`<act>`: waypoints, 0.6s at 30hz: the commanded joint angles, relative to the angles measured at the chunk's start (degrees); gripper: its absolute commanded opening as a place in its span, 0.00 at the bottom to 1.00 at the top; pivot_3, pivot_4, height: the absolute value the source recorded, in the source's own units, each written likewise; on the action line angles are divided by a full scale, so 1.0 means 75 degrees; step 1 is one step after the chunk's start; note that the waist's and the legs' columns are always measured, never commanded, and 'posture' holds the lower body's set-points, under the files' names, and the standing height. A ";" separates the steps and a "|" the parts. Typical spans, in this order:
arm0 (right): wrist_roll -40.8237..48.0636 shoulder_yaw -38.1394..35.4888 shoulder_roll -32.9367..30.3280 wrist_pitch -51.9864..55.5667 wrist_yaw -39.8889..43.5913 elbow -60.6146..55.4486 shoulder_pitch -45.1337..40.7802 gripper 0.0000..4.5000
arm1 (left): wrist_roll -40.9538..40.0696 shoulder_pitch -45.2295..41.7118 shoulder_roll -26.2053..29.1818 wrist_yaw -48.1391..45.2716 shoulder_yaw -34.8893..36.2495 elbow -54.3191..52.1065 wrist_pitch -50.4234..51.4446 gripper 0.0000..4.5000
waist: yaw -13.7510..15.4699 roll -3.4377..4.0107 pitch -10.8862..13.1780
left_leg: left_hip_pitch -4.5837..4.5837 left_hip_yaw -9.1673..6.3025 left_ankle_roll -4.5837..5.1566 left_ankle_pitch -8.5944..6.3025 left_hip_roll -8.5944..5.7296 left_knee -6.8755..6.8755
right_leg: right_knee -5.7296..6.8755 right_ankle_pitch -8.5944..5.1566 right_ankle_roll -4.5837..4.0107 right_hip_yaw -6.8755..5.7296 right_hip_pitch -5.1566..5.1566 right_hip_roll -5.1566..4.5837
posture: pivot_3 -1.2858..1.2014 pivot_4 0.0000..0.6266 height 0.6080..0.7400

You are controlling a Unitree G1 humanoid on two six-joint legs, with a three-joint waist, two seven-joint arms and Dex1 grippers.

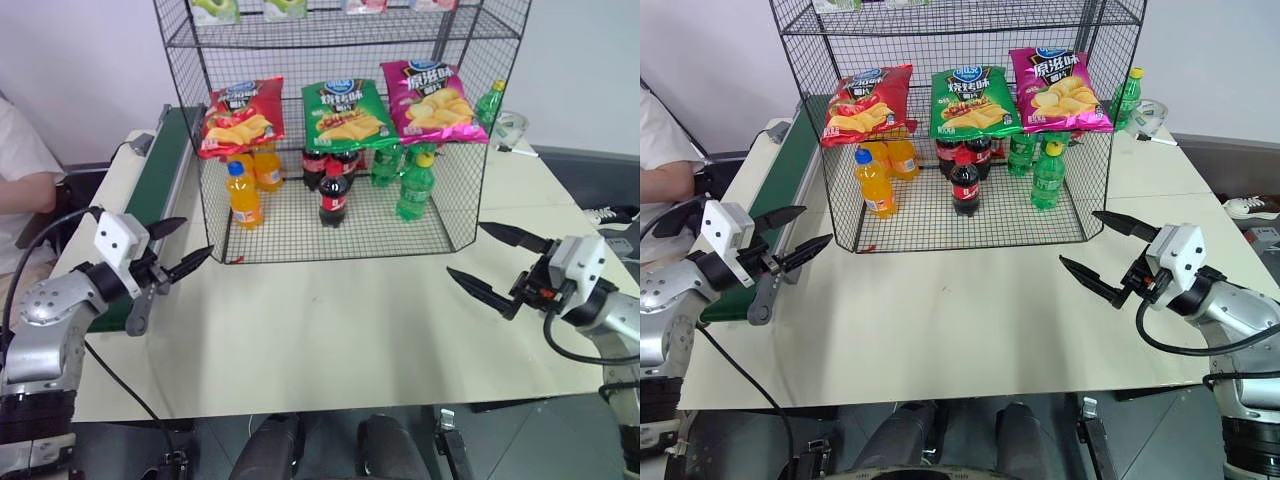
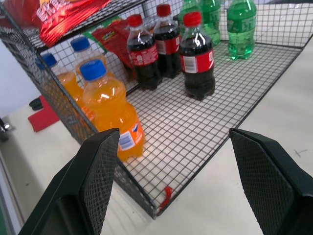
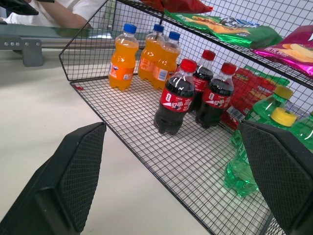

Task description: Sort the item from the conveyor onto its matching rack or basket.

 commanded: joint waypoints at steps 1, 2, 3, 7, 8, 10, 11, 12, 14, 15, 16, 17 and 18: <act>-0.0016 -0.0154 0.0029 -0.0192 -0.0034 -0.0060 0.0000 1.00 | 0.0122 -0.0212 0.0091 0.0028 0.0086 0.0006 -0.0358 0.83 | 0.0000 0.0000 0.0000 | 0.0000 0.0000 0.0000 0.0000 0.0000 0.0000 | 0.0000 0.0000 0.0000 0.0000 0.0000 0.0000 | 0.52 0.24 1.00; -0.0034 -0.0141 0.0026 -0.0215 -0.0017 -0.0060 0.0016 1.00 | 0.0098 -0.0237 0.0071 0.0023 0.0083 0.0025 -0.0348 0.83 | 0.0004 -0.0001 0.0001 | 0.0000 0.0000 0.0000 0.0000 0.0000 0.0000 | 0.0000 0.0000 0.0000 0.0000 0.0000 0.0000 | 0.52 0.24 1.00; -0.0032 -0.0143 0.0038 -0.0220 -0.0030 -0.0051 0.0016 1.00 | 0.0091 -0.0266 0.0069 0.0039 0.0061 0.0034 -0.0290 0.83 | 0.0008 -0.0001 0.0000 | 0.0000 0.0000 0.0000 0.0000 0.0000 0.0000 | 0.0000 0.0000 0.0000 0.0000 0.0000 0.0000 | 0.52 0.24 1.00; -0.0075 -0.0144 0.0060 -0.0324 -0.0020 -0.0007 0.0059 1.00 | 0.0087 -0.0297 0.0048 -0.0028 0.0015 0.0068 -0.0348 0.83 | 0.0002 -0.0001 0.0001 | 0.0000 0.0000 0.0001 0.0000 -0.0001 0.0000 | -0.0001 0.0000 0.0001 -0.0001 0.0001 -0.0002 | 0.52 0.24 1.00; -0.0084 -0.0141 0.0065 -0.0351 -0.0009 0.0016 0.0068 1.00 | 0.0095 -0.0318 0.0043 -0.0049 -0.0007 0.0087 -0.0367 0.83 | 0.0002 -0.0001 0.0000 | 0.0000 0.0000 0.0000 0.0000 -0.0001 -0.0001 | -0.0001 0.0000 0.0001 -0.0001 0.0000 -0.0001 | 0.52 0.24 1.00; -0.0109 -0.0146 0.0074 -0.0421 0.0017 0.0070 0.0097 1.00 | 0.0121 -0.0388 0.0035 -0.0053 -0.0068 0.0142 -0.0376 0.83 | 0.0002 -0.0001 0.0001 | 0.0000 0.0000 0.0000 0.0000 -0.0001 -0.0002 | -0.0001 0.0000 0.0001 -0.0001 -0.0001 -0.0001 | 0.52 0.24 1.00; -0.0115 -0.0150 0.0091 -0.0454 0.0035 0.0086 0.0145 1.00 | 0.0137 -0.0420 0.0024 -0.0037 -0.0104 0.0163 -0.0387 0.83 | 0.0002 -0.0001 0.0001 | 0.0000 0.0000 0.0000 0.0000 -0.0001 -0.0002 | -0.0001 0.0000 0.0001 -0.0001 -0.0001 -0.0001 | 0.52 0.24 1.00; -0.0150 -0.0136 0.0100 -0.0515 0.0065 0.0114 0.0180 1.00 | 0.0162 -0.0459 0.0012 -0.0020 -0.0147 0.0186 -0.0400 0.83 | 0.0002 -0.0001 0.0001 | 0.0000 0.0000 0.0001 0.0000 -0.0001 -0.0002 | -0.0001 0.0000 0.0001 -0.0001 0.0000 -0.0001 | 0.52 0.24 1.00; -0.0130 -0.0110 0.0099 -0.0545 0.0102 0.0133 0.0183 1.00 | 0.0110 -0.0545 -0.0005 -0.0039 -0.0206 0.0203 -0.0360 0.83 | 0.0010 -0.0001 0.0001 | 0.0000 0.0000 0.0001 0.0000 -0.0002 -0.0001 | -0.0001 0.0000 0.0001 -0.0001 0.0001 -0.0002 | 0.52 0.24 1.00; -0.0129 -0.0105 0.0092 -0.0554 0.0094 0.0149 0.0149 1.00 | 0.0132 -0.0586 0.0002 -0.0049 -0.0239 0.0219 -0.0385 0.83 | 0.0007 -0.0002 0.0002 | 0.0000 0.0000 0.0001 0.0000 -0.0003 -0.0001 | -0.0001 0.0000 0.0001 -0.0001 0.0001 -0.0002 | 0.52 0.24 1.00; -0.0110 -0.0112 0.0074 -0.0529 0.0083 0.0152 0.0105 1.00 | 0.0145 -0.0635 0.0017 -0.0050 -0.0260 0.0232 -0.0377 0.83 | 0.0003 -0.0002 0.0001 | 0.0000 0.0000 0.0001 0.0000 -0.0003 -0.0001 | -0.0001 0.0000 0.0001 -0.0001 0.0001 -0.0002 | 0.52 0.24 1.00; -0.0107 -0.0114 0.0067 -0.0523 0.0080 0.0205 0.0065 1.00 | 0.0216 -0.0695 0.0021 -0.0038 -0.0302 0.0300 -0.0417 0.83 | 0.0002 -0.0002 0.0001 | 0.0000 0.0000 0.0000 0.0000 -0.0003 -0.0001 | -0.0001 0.0000 0.0002 -0.0001 0.0001 -0.0002 | 0.52 0.24 1.00; -0.0095 -0.0124 0.0058 -0.0510 0.0080 0.0225 0.0049 1.00 | 0.0258 -0.0729 0.0026 -0.0032 -0.0321 0.0330 -0.0433 0.83 | 0.0002 -0.0001 0.0001 | 0.0000 0.0000 0.0001 0.0000 -0.0003 -0.0001 | -0.0001 0.0001 0.0002 -0.0001 0.0000 -0.0002 | 0.52 0.24 1.00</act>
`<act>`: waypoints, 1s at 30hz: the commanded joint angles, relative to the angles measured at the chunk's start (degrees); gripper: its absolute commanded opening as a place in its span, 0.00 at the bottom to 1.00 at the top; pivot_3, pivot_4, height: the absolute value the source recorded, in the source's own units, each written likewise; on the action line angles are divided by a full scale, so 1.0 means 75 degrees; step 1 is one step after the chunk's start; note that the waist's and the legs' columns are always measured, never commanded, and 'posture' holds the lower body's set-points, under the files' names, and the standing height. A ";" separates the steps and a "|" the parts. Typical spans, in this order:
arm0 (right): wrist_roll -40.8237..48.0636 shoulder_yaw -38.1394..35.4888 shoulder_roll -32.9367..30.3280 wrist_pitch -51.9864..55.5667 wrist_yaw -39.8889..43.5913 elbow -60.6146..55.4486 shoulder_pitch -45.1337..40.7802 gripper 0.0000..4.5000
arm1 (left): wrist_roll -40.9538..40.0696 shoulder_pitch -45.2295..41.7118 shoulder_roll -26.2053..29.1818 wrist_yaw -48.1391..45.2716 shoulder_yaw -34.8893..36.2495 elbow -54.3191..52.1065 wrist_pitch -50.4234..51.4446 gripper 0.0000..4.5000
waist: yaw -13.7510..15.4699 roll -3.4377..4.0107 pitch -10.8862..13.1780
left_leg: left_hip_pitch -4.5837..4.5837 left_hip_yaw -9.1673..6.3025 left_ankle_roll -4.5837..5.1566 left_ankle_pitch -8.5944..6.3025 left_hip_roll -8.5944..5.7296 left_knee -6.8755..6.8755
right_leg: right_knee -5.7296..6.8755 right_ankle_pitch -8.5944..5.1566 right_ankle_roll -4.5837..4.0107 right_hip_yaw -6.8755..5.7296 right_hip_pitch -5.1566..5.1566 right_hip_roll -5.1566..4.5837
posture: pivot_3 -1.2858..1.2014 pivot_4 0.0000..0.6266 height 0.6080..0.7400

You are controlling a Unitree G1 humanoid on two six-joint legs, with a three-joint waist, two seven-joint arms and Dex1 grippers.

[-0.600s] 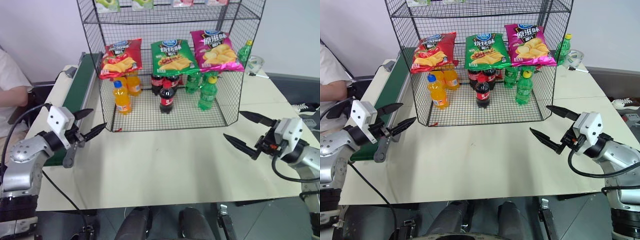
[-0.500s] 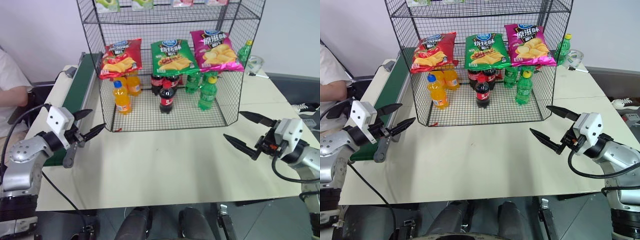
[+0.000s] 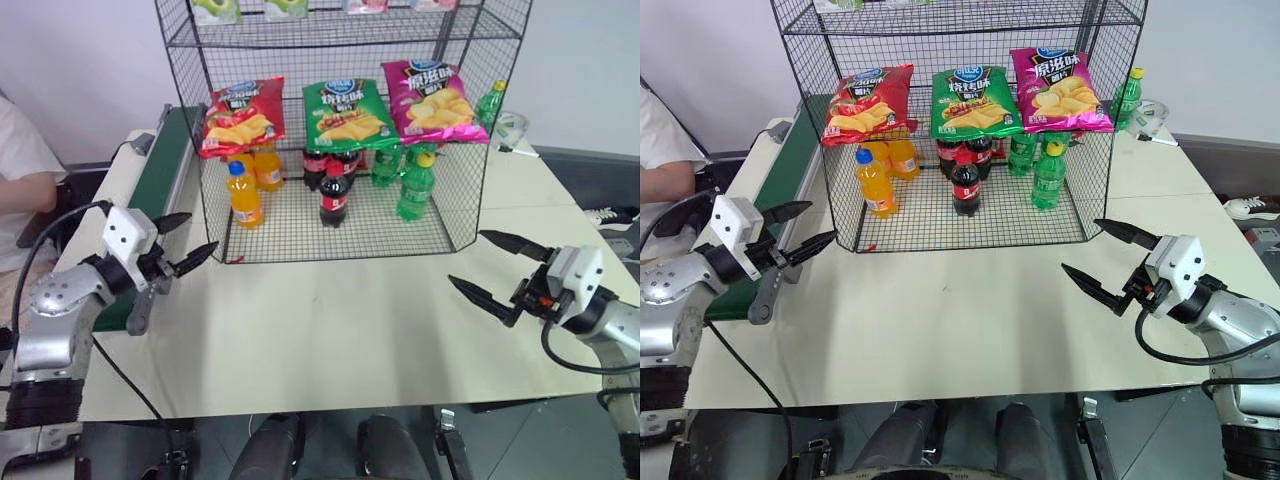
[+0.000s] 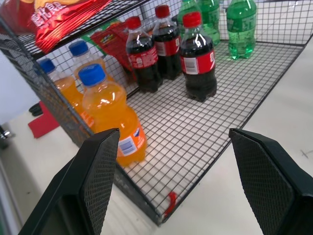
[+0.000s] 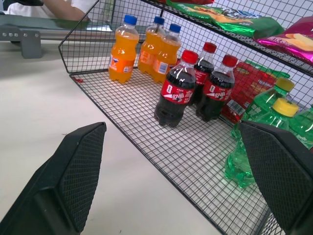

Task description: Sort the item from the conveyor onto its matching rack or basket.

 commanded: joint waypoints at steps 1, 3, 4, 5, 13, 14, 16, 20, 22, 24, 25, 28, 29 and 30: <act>0.0061 -0.0143 -0.0021 -0.0132 0.0000 0.0010 -0.0138 1.00 | 0.0096 -0.0236 0.0074 0.0019 0.0014 0.0028 -0.0173 0.83 | -0.0001 0.0000 0.0000 | 0.0000 0.0000 0.0000 0.0000 0.0000 0.0000 | 0.0000 0.0001 0.0001 0.0000 0.0000 0.0000 | 0.52 0.24 1.00; 0.0041 -0.0114 0.0043 -0.0171 0.0012 -0.0028 0.0002 1.00 | 0.0075 -0.0214 0.0055 -0.0001 0.0017 0.0005 -0.0155 0.83 | -0.0002 0.0000 0.0000 | 0.0000 0.0000 0.0000 0.0000 0.0000 0.0000 | 0.0000 0.0000 0.0001 0.0000 0.0000 0.0000 | 0.52 0.24 1.00; -0.0013 -0.0101 0.0047 -0.0234 0.0029 -0.0040 0.0073 1.00 | 0.0085 -0.0165 0.0058 -0.0036 0.0005 -0.0041 -0.0201 0.83 | -0.0004 0.0000 0.0000 | 0.0000 0.0000 0.0000 0.0000 0.0000 -0.0001 | 0.0000 0.0001 0.0002 0.0000 0.0000 0.0000 | 0.52 0.24 1.00; -0.0003 -0.0099 0.0067 -0.0241 0.0028 -0.0020 0.0109 1.00 | 0.0091 -0.0129 0.0020 0.0005 -0.0005 -0.0068 -0.0195 0.83 | -0.0005 0.0000 0.0000 | 0.0000 0.0000 0.0000 0.0000 0.0000 -0.0001 | 0.0000 0.0001 0.0002 0.0000 -0.0001 0.0000 | 0.52 0.24 1.00; -0.0056 -0.0035 0.0109 -0.0243 -0.0112 0.0072 -0.0176 1.00 | 0.0246 -0.0139 -0.0203 0.0234 -0.0085 -0.0056 -0.0335 0.83 | -0.0004 0.0000 0.0001 | 0.0000 0.0000 0.0000 0.0000 0.0000 -0.0001 | -0.0001 0.0001 0.0002 0.0000 -0.0001 0.0000 | 0.52 0.24 1.00; -0.0092 -0.0018 0.0084 -0.0302 -0.0029 0.0109 -0.0138 1.00 | 0.0225 -0.0110 -0.0210 0.0265 -0.0072 -0.0072 -0.0279 0.83 | -0.0003 0.0000 0.0001 | 0.0000 0.0000 0.0000 0.0000 0.0000 -0.0001 | -0.0001 0.0001 0.0002 0.0000 0.0000 0.0000 | 0.52 0.24 1.00; -0.0100 0.0016 0.0029 -0.0281 0.0068 0.0215 -0.0210 1.00 | 0.0238 -0.0158 -0.0160 0.0190 -0.0124 -0.0008 -0.0324 0.83 | -0.0002 -0.0002 0.0002 | -0.0001 0.0000 0.0000 0.0000 0.0000 -0.0001 | -0.0002 0.0001 0.0002 0.0000 0.0000 0.0000 | 0.52 0.24 1.00; -0.0165 -0.0038 0.0008 -0.0367 0.0080 0.0522 -0.0454 1.00 | 0.0212 -0.0336 -0.0218 0.0265 -0.0124 0.0075 -0.0297 0.83 | 0.0000 -0.0002 0.0002 | -0.0001 0.0000 0.0000 0.0000 -0.0001 0.0000 | -0.0002 0.0000 0.0002 -0.0001 0.0001 -0.0001 | 0.52 0.24 1.00; -0.0197 -0.0012 0.0010 -0.0363 0.0045 0.0557 -0.0560 1.00 | 0.0210 -0.0433 -0.0217 0.0296 -0.0131 0.0108 -0.0257 0.83 | 0.0000 -0.0002 0.0002 | -0.0001 0.0000 0.0000 0.0000 -0.0001 0.0000 | -0.0001 0.0001 0.0002 -0.0002 0.0000 -0.0001 | 0.52 0.24 1.00; -0.0189 -0.0002 -0.0005 -0.0298 0.0002 0.0580 -0.0678 1.00 | 0.0200 -0.0480 -0.0159 0.0264 -0.0108 0.0158 -0.0249 0.83 | -0.0003 -0.0002 0.0002 | -0.0001 0.0000 0.0000 0.0000 -0.0001 -0.0001 | -0.0002 0.0001 0.0003 -0.0002 0.0000 -0.0001 | 0.52 0.24 1.00; -0.0207 0.0004 0.0007 -0.0304 -0.0003 0.0591 -0.0683 1.00 | 0.0178 -0.0472 -0.0150 0.0255 -0.0075 0.0183 -0.0254 0.83 | -0.0005 -0.0002 0.0002 | -0.0001 0.0000 0.0000 0.0000 -0.0001 -0.0001 | -0.0002 0.0001 0.0003 -0.0001 0.0000 -0.0001 | 0.52 0.24 1.00; -0.0282 0.0091 0.0036 -0.0302 0.0049 0.0541 -0.0638 1.00 | 0.0185 -0.0431 -0.0095 0.0250 0.0019 0.0227 -0.0341 0.83 | -0.0012 -0.0001 0.0003 | -0.0001 0.0000 0.0000 0.0000 -0.0001 -0.0003 | -0.0002 0.0001 0.0003 -0.0002 -0.0002 0.0000 | 0.52 0.24 1.00; -0.0283 0.0104 0.0027 -0.0280 0.0048 0.0557 -0.0693 1.00 | 0.0162 -0.0435 -0.0087 0.0255 0.0045 0.0220 -0.0337 0.83 | -0.0012 -0.0001 0.0003 | -0.0001 -0.0001 0.0000 0.0000 -0.0002 -0.0004 | -0.0002 0.0001 0.0003 -0.0001 -0.0004 0.0000 | 0.52 0.24 1.00; -0.0271 0.0104 0.0012 -0.0256 0.0042 0.0572 -0.0751 1.00 | 0.0146 -0.0427 -0.0094 0.0287 0.0071 0.0203 -0.0334 0.83 | -0.0011 -0.0001 0.0003 | -0.0001 0.0000 0.0000 0.0000 -0.0002 -0.0004 | -0.0002 0.0001 0.0003 -0.0002 -0.0003 0.0000 | 0.52 0.24 1.00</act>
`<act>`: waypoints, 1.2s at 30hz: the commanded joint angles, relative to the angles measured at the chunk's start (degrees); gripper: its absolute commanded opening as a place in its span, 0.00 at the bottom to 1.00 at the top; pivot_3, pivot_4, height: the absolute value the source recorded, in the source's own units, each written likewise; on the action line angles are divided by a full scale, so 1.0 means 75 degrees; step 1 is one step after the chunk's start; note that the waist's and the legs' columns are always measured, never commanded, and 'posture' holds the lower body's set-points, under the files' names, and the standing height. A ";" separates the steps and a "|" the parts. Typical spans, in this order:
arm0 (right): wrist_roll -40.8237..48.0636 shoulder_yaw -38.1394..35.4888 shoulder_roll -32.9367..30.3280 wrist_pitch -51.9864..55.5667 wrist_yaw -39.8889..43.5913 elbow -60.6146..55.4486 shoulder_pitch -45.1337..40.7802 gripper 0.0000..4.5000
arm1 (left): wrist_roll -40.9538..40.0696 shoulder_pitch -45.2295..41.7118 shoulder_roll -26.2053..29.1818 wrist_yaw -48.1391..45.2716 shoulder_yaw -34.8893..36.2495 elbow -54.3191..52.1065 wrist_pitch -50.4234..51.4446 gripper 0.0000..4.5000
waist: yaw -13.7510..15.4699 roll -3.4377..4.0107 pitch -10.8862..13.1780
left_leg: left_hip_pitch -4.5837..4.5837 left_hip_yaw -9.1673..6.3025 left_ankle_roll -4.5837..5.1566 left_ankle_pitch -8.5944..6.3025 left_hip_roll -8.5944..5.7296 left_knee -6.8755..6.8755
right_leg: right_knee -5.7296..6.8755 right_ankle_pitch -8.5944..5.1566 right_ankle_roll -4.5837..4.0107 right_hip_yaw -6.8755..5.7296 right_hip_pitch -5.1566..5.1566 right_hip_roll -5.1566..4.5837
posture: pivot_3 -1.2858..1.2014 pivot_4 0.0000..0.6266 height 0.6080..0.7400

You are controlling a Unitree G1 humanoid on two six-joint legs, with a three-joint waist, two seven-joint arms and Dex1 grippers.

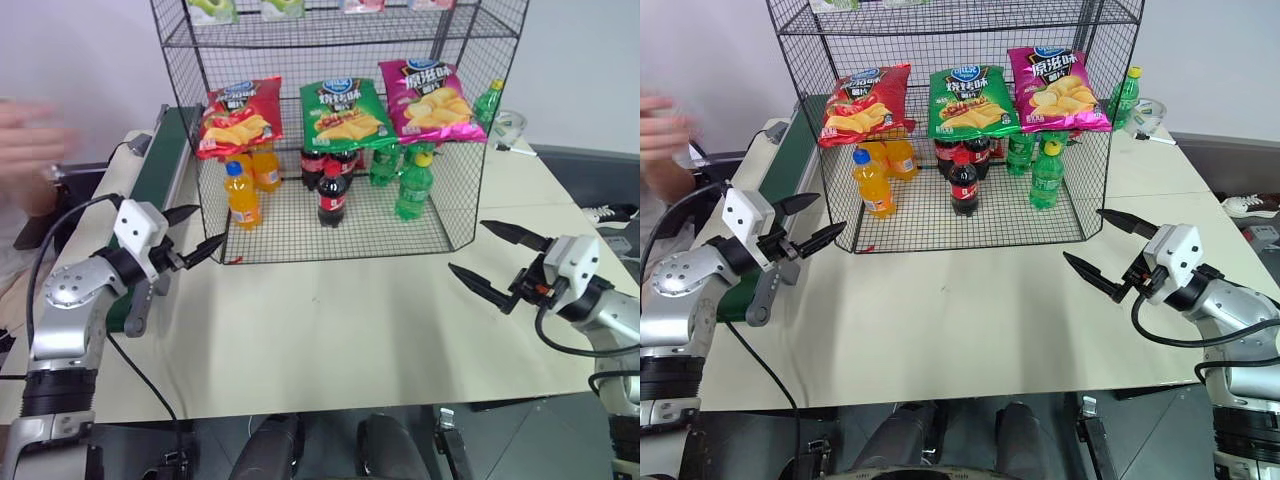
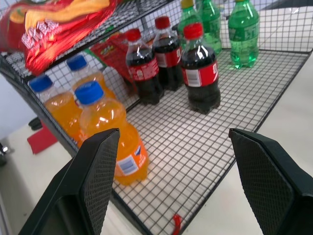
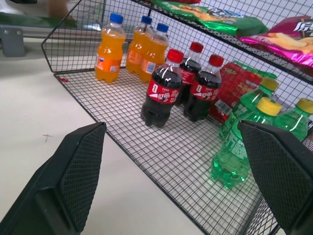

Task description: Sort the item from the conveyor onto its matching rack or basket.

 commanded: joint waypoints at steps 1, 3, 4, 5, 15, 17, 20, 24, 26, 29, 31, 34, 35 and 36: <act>0.0022 -0.0065 -0.0113 -0.0072 -0.0013 -0.0077 -0.0180 1.00 | -0.0115 -0.0053 0.0119 0.0061 0.0320 -0.0158 -0.0131 0.83 | 0.0004 0.0000 0.0000 | 0.0000 0.0000 0.0000 0.0000 0.0000 0.0000 | 0.0000 0.0000 0.0000 0.0000 0.0000 0.0000 | 0.52 0.24 1.00; 0.0035 -0.0097 -0.0148 -0.0074 -0.0006 -0.0031 -0.0220 1.00 | -0.0167 -0.0001 0.0071 0.0141 0.0354 -0.0247 -0.0055 0.83 | 0.0003 0.0000 0.0000 | 0.0000 0.0000 0.0000 0.0000 0.0000 0.0001 | 0.0000 0.0000 0.0000 0.0000 0.0001 -0.0001 | 0.52 0.24 1.00; 0.0030 -0.0109 -0.0159 -0.0078 -0.0002 -0.0011 -0.0230 1.00 | -0.0201 0.0019 0.0044 0.0176 0.0364 -0.0290 -0.0014 0.83 | 0.0003 0.0000 0.0000 | 0.0000 0.0000 0.0000 0.0000 0.0000 0.0001 | 0.0000 0.0000 0.0000 0.0000 0.0001 -0.0001 | 0.52 0.24 1.00; 0.0052 -0.0118 -0.0169 -0.0055 0.0013 -0.0030 -0.0212 1.00 | -0.0205 0.0064 0.0034 0.0194 0.0356 -0.0333 -0.0002 0.83 | 0.0003 0.0000 0.0000 | 0.0000 0.0000 0.0000 0.0000 0.0000 0.0001 | 0.0000 0.0000 0.0000 0.0000 0.0001 -0.0001 | 0.52 0.24 1.00; 0.0043 -0.0179 -0.0212 -0.0105 0.0033 -0.0013 -0.0098 1.00 | -0.0251 0.0340 -0.0035 0.0335 0.0280 -0.0603 0.0055 0.83 | 0.0005 0.0000 0.0000 | 0.0000 0.0000 0.0000 0.0000 0.0000 0.0001 | 0.0000 0.0000 0.0000 0.0000 0.0002 -0.0001 | 0.52 0.24 1.00; 0.0053 -0.0205 -0.0230 -0.0103 0.0050 -0.0006 -0.0079 1.00 | -0.0364 0.0408 -0.0036 0.0354 0.0294 -0.0698 0.0231 0.83 | 0.0005 0.0000 0.0000 | 0.0000 0.0000 0.0000 0.0000 0.0000 0.0001 | 0.0000 0.0000 0.0000 0.0000 0.0001 -0.0002 | 0.52 0.24 1.00; 0.0139 -0.0214 -0.0256 -0.0014 0.0096 -0.0028 -0.0062 1.00 | -0.0669 0.0590 -0.0001 0.0274 0.0349 -0.0928 0.0664 0.83 | 0.0004 0.0000 0.0000 | 0.0000 0.0000 0.0000 0.0000 0.0000 0.0001 | 0.0000 0.0000 0.0000 0.0000 0.0002 -0.0002 | 0.52 0.24 1.00; 0.0154 -0.0177 -0.0267 -0.0001 0.0133 -0.0025 -0.0057 1.00 | -0.0871 0.0832 0.0016 0.0196 0.0507 -0.1110 0.0726 0.83 | -0.0001 0.0001 0.0001 | 0.0000 0.0000 0.0000 0.0000 0.0000 -0.0001 | -0.0001 0.0000 0.0000 0.0000 0.0000 -0.0001 | 0.52 0.24 1.00; 0.0137 -0.0119 -0.0239 -0.0001 0.0149 0.0020 -0.0119 1.00 | -0.1088 0.0944 -0.0013 0.0116 0.0640 -0.1226 0.0796 0.83 | -0.0004 0.0000 0.0001 | -0.0001 0.0000 0.0000 0.0000 0.0000 -0.0001 | -0.0001 -0.0001 -0.0001 0.0000 0.0000 -0.0002 | 0.52 0.24 1.00; 0.0133 -0.0062 -0.0204 -0.0004 0.0168 0.0070 -0.0199 1.00 | -0.1182 0.1040 -0.0007 0.0116 0.0725 -0.1340 0.0877 0.83 | 0.0002 0.0001 0.0001 | -0.0001 0.0000 0.0000 0.0000 0.0000 -0.0001 | -0.0002 -0.0001 -0.0002 0.0001 0.0001 -0.0002 | 0.52 0.24 1.00; 0.0139 -0.0042 -0.0195 0.0013 0.0185 0.0095 -0.0228 1.00 | -0.1168 0.1069 0.0012 0.0154 0.0737 -0.1358 0.0905 0.83 | 0.0014 0.0001 0.0001 | -0.0001 0.0000 0.0000 0.0000 0.0000 0.0000 | -0.0002 -0.0002 -0.0004 0.0000 0.0002 -0.0004 | 0.52 0.24 1.00; 0.0072 0.0039 -0.0172 -0.0047 0.0225 0.0178 -0.0301 1.00 | -0.1025 0.1220 0.0052 0.0015 0.0797 -0.1343 0.0574 0.83 | 0.0011 0.0001 0.0001 | -0.0001 0.0000 0.0001 0.0000 0.0000 0.0000 | -0.0003 -0.0003 -0.0006 0.0000 0.0003 -0.0004 | 0.52 0.24 1.00; 0.0058 0.0071 -0.0160 -0.0048 0.0224 0.0203 -0.0345 1.00 | -0.1036 0.1265 0.0028 0.0025 0.0842 -0.1349 0.0529 0.83 | 0.0008 0.0001 0.0001 | -0.0001 0.0000 0.0001 -0.0001 0.0000 0.0000 | -0.0003 -0.0003 -0.0006 0.0000 0.0002 -0.0004 | 0.52 0.24 1.00; 0.0052 0.0092 -0.0151 -0.0042 0.0220 0.0221 -0.0382 1.00 | -0.1020 0.1306 0.0029 0.0084 0.0861 -0.1365 0.0548 0.83 | 0.0006 0.0001 0.0002 | -0.0001 0.0000 0.0001 -0.0001 0.0000 0.0000 | -0.0004 -0.0003 -0.0006 0.0000 0.0003 -0.0004 | 0.52 0.24 1.00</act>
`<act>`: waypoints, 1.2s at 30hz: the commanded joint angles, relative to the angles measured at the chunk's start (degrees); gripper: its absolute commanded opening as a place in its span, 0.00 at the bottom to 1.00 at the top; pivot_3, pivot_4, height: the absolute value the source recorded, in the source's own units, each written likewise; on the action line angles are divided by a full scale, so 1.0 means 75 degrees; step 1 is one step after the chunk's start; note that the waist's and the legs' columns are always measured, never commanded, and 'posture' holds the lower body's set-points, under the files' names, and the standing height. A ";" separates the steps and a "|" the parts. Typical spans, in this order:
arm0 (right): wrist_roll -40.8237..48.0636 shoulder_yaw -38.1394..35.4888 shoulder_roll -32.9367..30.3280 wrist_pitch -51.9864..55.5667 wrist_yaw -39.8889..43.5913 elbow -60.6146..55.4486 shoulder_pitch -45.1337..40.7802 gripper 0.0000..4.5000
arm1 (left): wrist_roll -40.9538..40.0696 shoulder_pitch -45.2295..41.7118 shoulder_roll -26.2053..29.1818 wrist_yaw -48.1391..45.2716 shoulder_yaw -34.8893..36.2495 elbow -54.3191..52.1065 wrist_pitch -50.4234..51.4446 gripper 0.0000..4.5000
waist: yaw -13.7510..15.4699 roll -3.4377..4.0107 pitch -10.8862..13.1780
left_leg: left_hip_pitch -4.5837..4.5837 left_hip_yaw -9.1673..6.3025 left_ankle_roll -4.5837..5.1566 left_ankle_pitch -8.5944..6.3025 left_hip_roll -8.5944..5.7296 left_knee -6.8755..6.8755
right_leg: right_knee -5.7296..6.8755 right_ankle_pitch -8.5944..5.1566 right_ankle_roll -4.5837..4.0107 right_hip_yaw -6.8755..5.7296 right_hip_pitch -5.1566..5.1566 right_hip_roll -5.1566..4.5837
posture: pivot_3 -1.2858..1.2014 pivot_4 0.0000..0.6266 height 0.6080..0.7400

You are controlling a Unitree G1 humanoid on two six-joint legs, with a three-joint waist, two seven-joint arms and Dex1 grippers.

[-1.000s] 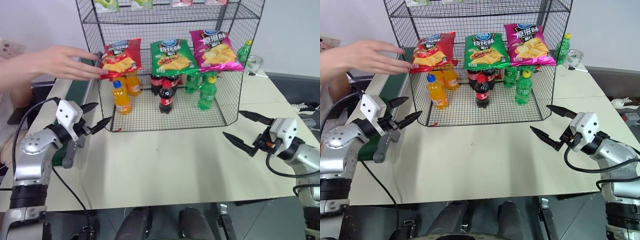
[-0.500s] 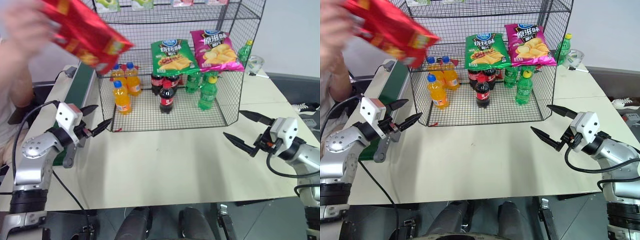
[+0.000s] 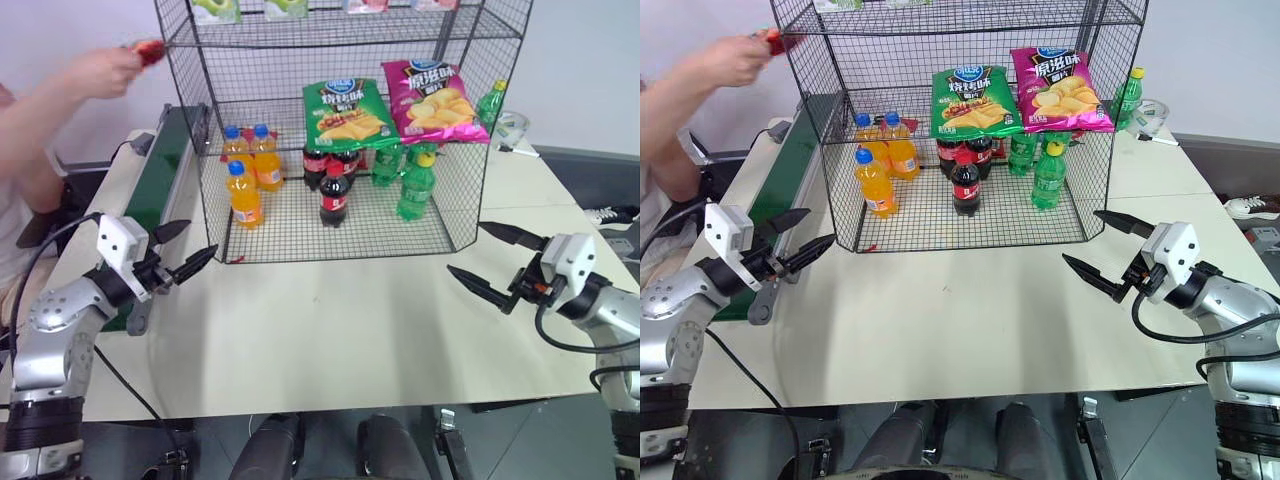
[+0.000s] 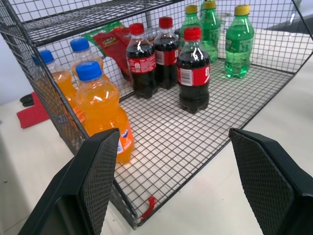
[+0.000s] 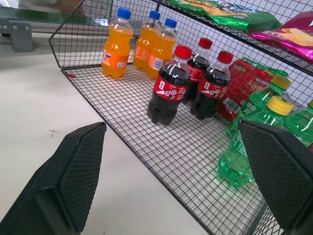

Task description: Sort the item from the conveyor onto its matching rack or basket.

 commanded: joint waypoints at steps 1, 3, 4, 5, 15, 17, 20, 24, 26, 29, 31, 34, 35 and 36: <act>0.0040 0.0018 0.0010 -0.0117 0.0024 0.0008 -0.0181 1.00 | 0.0018 0.0120 0.0068 0.0056 0.0297 -0.0278 -0.0203 0.83 | -0.0004 0.0000 0.0000 | 0.0000 0.0000 0.0000 0.0000 0.0000 -0.0001 | -0.0001 0.0000 0.0000 0.0000 -0.0001 0.0000 | 0.52 0.24 1.00; 0.0036 0.0052 -0.0007 -0.0122 0.0066 0.0036 -0.0203 1.00 | 0.0140 0.0197 0.0057 0.0106 0.0294 -0.0334 -0.0423 0.83 | -0.0003 0.0001 0.0001 | 0.0000 0.0000 0.0000 0.0000 0.0000 -0.0003 | -0.0001 0.0000 -0.0001 0.0000 -0.0002 0.0000 | 0.52 0.24 1.00; 0.0042 0.0068 -0.0018 -0.0116 0.0090 0.0046 -0.0206 1.00 | 0.0190 0.0243 0.0077 0.0157 0.0286 -0.0347 -0.0411 0.83 | -0.0002 0.0001 0.0001 | 0.0000 0.0000 0.0000 0.0000 0.0000 -0.0003 | -0.0001 -0.0001 -0.0001 0.0000 -0.0002 0.0000 | 0.52 0.24 1.00; 0.0047 0.0080 -0.0027 -0.0113 0.0104 0.0054 -0.0208 1.00 | 0.0222 0.0274 0.0092 0.0196 0.0279 -0.0353 -0.0390 0.83 | -0.0002 0.0001 0.0001 | 0.0000 0.0000 0.0000 0.0000 0.0000 -0.0002 | -0.0002 -0.0002 -0.0004 0.0000 -0.0001 0.0000 | 0.52 0.24 1.00; 0.0031 0.0201 -0.0002 -0.0140 0.0147 0.0169 -0.0391 1.00 | 0.0294 0.0666 0.0071 0.0207 0.0430 -0.0538 -0.0763 0.83 | -0.0002 0.0002 0.0002 | -0.0001 0.0000 0.0001 -0.0001 0.0000 -0.0003 | -0.0003 -0.0007 -0.0014 0.0000 -0.0001 -0.0002 | 0.52 0.24 1.00; 0.0032 0.0211 -0.0006 -0.0145 0.0167 0.0196 -0.0409 1.00 | 0.0336 0.0706 0.0093 0.0235 0.0429 -0.0562 -0.0790 0.83 | -0.0001 0.0002 0.0002 | -0.0001 0.0000 0.0001 -0.0001 0.0000 -0.0002 | -0.0003 -0.0007 -0.0014 0.0000 -0.0001 -0.0002 | 0.52 0.24 1.00; 0.0028 0.0251 0.0008 -0.0121 0.0181 0.0207 -0.0437 1.00 | 0.0402 0.0745 0.0121 0.0298 0.0431 -0.0567 -0.0726 0.83 | -0.0001 0.0002 0.0002 | -0.0001 0.0001 0.0001 -0.0001 0.0000 -0.0002 | -0.0003 -0.0007 -0.0014 0.0000 0.0000 -0.0002 | 0.52 0.24 1.00; 0.0063 0.0292 0.0040 -0.0057 0.0187 0.0194 -0.0470 1.00 | 0.0632 0.0708 0.0090 0.0464 0.0460 -0.0552 -0.0915 0.83 | -0.0001 0.0002 0.0002 | -0.0001 0.0000 0.0001 -0.0001 0.0000 -0.0002 | -0.0003 -0.0007 -0.0014 0.0000 -0.0001 -0.0002 | 0.52 0.24 1.00; 0.0061 0.0304 0.0045 -0.0052 0.0192 0.0195 -0.0470 1.00 | 0.0649 0.0744 0.0091 0.0457 0.0480 -0.0551 -0.0957 0.83 | 0.0001 0.0002 0.0002 | -0.0001 0.0000 0.0001 -0.0001 0.0000 -0.0002 | -0.0004 -0.0007 -0.0014 0.0000 0.0000 -0.0002 | 0.52 0.24 1.00; 0.0064 0.0333 0.0049 -0.0052 0.0199 0.0190 -0.0472 1.00 | 0.0488 0.0916 0.0126 0.0367 0.0556 -0.0652 -0.0824 0.83 | -0.0002 0.0002 0.0002 | -0.0001 0.0000 0.0001 -0.0001 0.0000 -0.0003 | -0.0004 -0.0007 -0.0014 0.0000 -0.0001 -0.0002 | 0.52 0.24 1.00; 0.0089 0.0356 0.0050 -0.0017 0.0194 0.0179 -0.0496 1.00 | 0.0439 0.1025 0.0119 0.0356 0.0605 -0.0722 -0.0812 0.83 | -0.0017 0.0004 0.0003 | -0.0001 0.0000 0.0001 -0.0001 0.0000 -0.0005 | -0.0005 -0.0008 -0.0014 0.0000 -0.0002 -0.0002 | 0.52 0.24 1.00; 0.0163 0.0407 0.0034 0.0050 0.0265 0.0145 -0.0509 1.00 | 0.0399 0.1192 0.0115 0.0311 0.0646 -0.0780 -0.0879 0.83 | -0.0006 0.0004 0.0004 | -0.0002 0.0000 0.0001 -0.0001 0.0000 -0.0006 | -0.0005 -0.0008 -0.0014 0.0000 -0.0003 -0.0002 | 0.52 0.24 1.00; 0.0184 0.0422 0.0031 0.0073 0.0284 0.0144 -0.0519 1.00 | 0.0399 0.1219 0.0115 0.0324 0.0657 -0.0786 -0.0877 0.83 | -0.0005 0.0005 0.0004 | -0.0002 0.0000 0.0001 -0.0001 0.0000 -0.0006 | -0.0006 -0.0008 -0.0014 0.0000 -0.0002 -0.0002 | 0.52 0.24 1.00; 0.0230 0.0438 0.0023 0.0128 0.0324 0.0113 -0.0502 1.00 | 0.0401 0.1245 0.0112 0.0339 0.0683 -0.0787 -0.0880 0.83 | -0.0005 0.0005 0.0004 | -0.0002 0.0000 0.0002 -0.0002 0.0000 -0.0005 | -0.0006 -0.0008 -0.0014 0.0000 -0.0001 -0.0003 | 0.52 0.24 1.00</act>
